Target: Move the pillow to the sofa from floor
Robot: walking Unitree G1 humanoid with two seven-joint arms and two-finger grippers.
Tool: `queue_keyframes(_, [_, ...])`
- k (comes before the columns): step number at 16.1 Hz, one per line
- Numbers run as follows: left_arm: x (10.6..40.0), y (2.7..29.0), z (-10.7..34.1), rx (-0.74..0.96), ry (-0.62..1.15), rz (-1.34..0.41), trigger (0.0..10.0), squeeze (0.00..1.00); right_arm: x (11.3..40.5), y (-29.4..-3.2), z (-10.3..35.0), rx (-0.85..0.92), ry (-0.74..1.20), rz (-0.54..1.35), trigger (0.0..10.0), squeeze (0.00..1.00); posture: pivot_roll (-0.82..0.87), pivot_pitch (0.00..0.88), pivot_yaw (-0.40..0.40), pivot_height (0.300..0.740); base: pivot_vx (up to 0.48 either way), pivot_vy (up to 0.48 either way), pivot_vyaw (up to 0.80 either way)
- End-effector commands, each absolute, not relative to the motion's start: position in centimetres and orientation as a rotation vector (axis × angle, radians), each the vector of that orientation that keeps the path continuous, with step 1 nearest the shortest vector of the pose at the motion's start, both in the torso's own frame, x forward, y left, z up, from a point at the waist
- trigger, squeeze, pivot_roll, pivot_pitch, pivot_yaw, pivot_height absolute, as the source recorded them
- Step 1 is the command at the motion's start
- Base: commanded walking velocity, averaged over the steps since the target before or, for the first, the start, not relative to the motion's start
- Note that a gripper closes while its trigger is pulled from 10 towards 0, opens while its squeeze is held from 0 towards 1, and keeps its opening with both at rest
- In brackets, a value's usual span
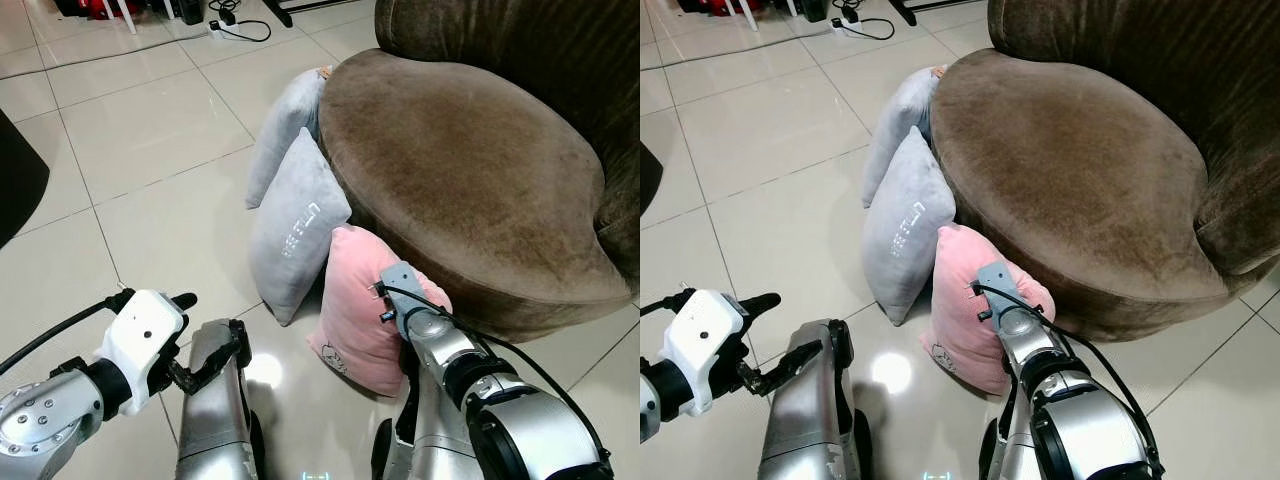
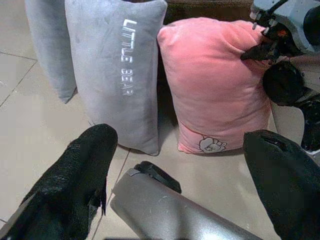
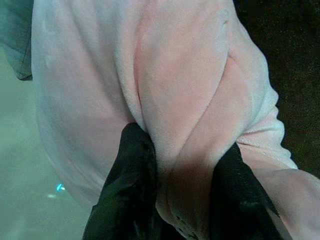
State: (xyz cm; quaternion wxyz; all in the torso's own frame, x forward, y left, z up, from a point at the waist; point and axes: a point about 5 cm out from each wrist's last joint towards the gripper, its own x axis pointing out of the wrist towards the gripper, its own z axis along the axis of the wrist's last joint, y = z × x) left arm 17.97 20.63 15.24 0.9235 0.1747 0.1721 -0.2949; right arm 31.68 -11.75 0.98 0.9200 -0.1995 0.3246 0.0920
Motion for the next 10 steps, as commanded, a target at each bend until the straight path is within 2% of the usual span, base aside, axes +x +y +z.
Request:
queue_keyframes(1, [17.9, 20.6, 15.0, 0.359, 0.373, -0.621, 10.0, 0.0, 31.3, -11.1, 0.6, -0.385, 0.683, 0.226, 0.0, 0.0, 0.18, 0.156, -0.007, 0.46, 0.0, 0.0, 0.0])
queue_keyframes(7, [18.7, 20.8, 14.8, 0.367, 0.362, -0.618, 10.0, 0.0, 31.2, -10.8, 0.6, -0.383, 0.682, 0.264, 0.0, 0.0, 0.18, 0.109, -0.014, 0.46, 0.0, 0.0, 0.0])
queue_keyframes(10, [19.6, 20.8, 14.5, 0.369, 0.341, -0.603, 10.0, 0.0, 31.0, -9.7, 0.6, -0.348, 0.663, 0.389, 0.0, 0.0, 0.17, 0.046, -0.026, 0.46, 0.0, 0.0, 0.0])
